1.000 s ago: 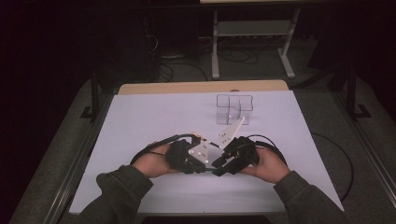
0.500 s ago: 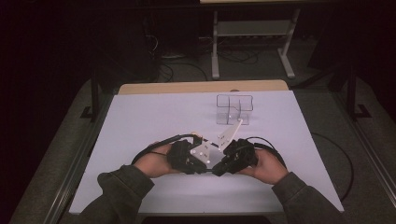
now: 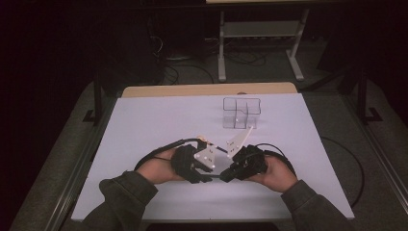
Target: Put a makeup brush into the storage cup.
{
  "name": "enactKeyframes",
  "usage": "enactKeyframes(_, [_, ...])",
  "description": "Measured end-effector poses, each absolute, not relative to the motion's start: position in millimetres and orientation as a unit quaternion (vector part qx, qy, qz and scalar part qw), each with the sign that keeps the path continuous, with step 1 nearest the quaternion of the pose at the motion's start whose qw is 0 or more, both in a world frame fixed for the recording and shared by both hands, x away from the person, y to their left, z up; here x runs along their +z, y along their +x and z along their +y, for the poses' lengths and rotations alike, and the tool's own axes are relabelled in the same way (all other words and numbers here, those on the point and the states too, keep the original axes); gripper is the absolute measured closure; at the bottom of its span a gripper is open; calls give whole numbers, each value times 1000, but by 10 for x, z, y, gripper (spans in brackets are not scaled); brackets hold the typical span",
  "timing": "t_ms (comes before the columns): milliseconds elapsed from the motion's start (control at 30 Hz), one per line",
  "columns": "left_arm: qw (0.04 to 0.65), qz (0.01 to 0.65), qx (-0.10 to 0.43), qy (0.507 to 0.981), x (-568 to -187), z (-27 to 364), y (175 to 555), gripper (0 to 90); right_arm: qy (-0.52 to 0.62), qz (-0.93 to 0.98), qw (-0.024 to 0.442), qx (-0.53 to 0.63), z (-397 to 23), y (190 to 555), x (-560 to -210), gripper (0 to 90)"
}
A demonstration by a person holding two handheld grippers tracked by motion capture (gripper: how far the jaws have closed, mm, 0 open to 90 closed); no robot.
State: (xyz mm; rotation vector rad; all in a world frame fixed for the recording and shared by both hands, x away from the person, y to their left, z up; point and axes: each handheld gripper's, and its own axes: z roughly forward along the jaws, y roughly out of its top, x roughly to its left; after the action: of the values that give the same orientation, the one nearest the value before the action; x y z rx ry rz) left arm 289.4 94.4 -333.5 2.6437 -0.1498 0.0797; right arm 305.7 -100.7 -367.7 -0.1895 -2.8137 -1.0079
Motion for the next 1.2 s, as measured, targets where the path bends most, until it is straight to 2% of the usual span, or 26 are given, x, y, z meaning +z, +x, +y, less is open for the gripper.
enactKeyframes(167, [256,-39,34,965,-3323,1057,2903,650,-59,-931,65,-354,-1075,3053,-3675,835])
enactKeyframes(333, [272,-26,35,961,-3316,1220,2909,671,-65,-924,63,-370,-1179,3036,-3683,835])
enactKeyframes(667, [280,-21,32,959,-3330,1228,2912,700,-65,-918,58,-387,-1237,3019,-3704,835])
enactKeyframes(933, [274,-31,25,961,-3333,1193,2922,806,-59,-916,56,-393,-1237,3014,-3694,835])
enactKeyframes(1200, [259,-45,24,965,-3324,1179,2905,834,-51,-918,54,-388,-1204,2998,-3708,835])
